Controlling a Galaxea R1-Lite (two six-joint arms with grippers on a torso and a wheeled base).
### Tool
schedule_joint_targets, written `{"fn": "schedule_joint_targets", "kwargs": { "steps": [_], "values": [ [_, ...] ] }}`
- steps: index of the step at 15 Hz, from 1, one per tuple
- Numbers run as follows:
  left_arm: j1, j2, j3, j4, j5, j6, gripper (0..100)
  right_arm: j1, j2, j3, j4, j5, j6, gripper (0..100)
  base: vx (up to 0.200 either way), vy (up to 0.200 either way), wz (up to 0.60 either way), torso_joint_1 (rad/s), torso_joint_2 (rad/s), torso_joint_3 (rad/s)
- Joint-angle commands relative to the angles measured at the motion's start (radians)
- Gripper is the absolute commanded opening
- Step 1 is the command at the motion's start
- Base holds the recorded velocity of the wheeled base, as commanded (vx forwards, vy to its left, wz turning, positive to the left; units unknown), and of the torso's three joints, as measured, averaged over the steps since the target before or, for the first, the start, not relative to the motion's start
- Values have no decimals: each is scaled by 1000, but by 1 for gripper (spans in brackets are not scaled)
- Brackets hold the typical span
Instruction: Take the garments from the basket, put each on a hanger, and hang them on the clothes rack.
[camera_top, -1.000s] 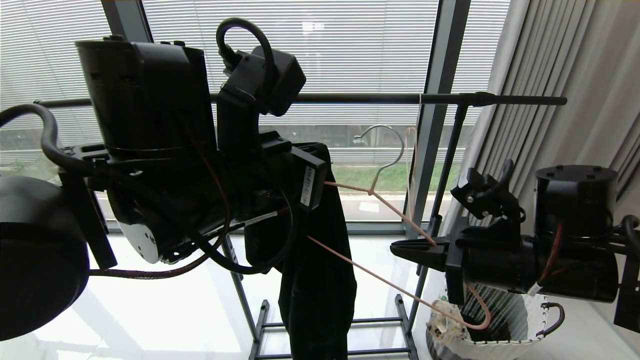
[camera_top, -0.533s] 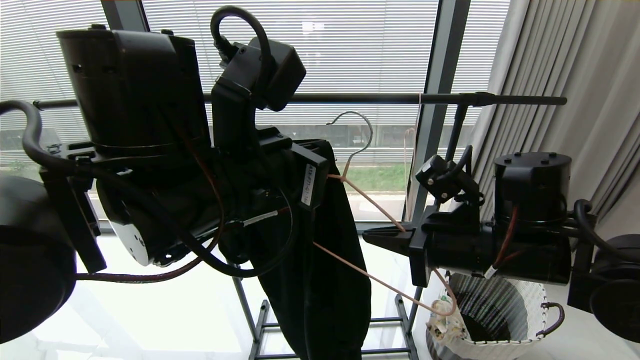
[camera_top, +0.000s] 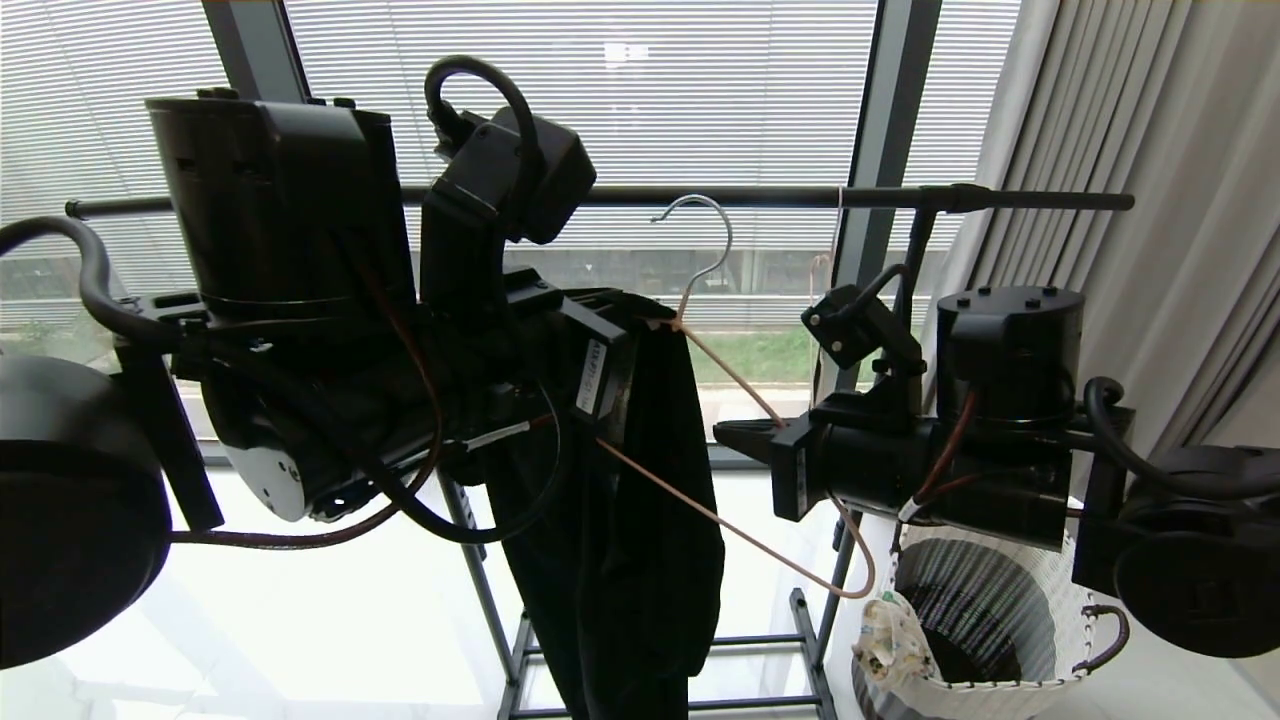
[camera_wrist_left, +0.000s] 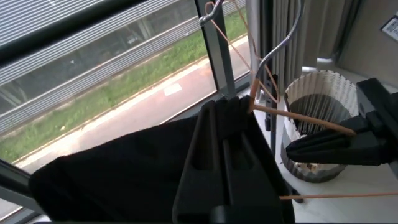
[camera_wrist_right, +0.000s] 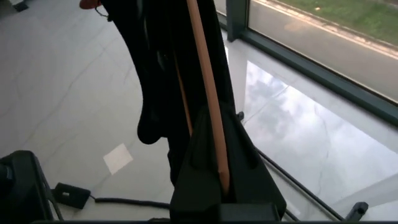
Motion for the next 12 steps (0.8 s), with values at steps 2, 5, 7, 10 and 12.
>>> {"fn": "schedule_joint_targets", "kwargs": {
  "steps": [2, 5, 7, 10, 12],
  "values": [
    [28, 21, -12, 0, 0, 5, 0, -13, -7, -16, -2, -35, 10, 0, 0, 0, 0, 0, 0, 0],
    [8, 47, -33, -2, -3, 7, 0, -10, -22, -12, -42, -47, 6, 0, 0, 0, 0, 0, 0, 0],
    [-3, 61, -58, -2, -1, 7, 100, -2, -36, -10, -42, -70, 1, 0, 0, 0, 0, 0, 0, 0],
    [2, 29, -62, 0, 0, 8, 100, -2, -60, 5, -44, -103, -48, 0, 0, 0, 0, 0, 0, 0],
    [29, -3, -48, 0, -1, 7, 100, -5, -86, 20, -44, -98, -79, 0, 0, 0, 0, 0, 0, 0]
  ]
}}
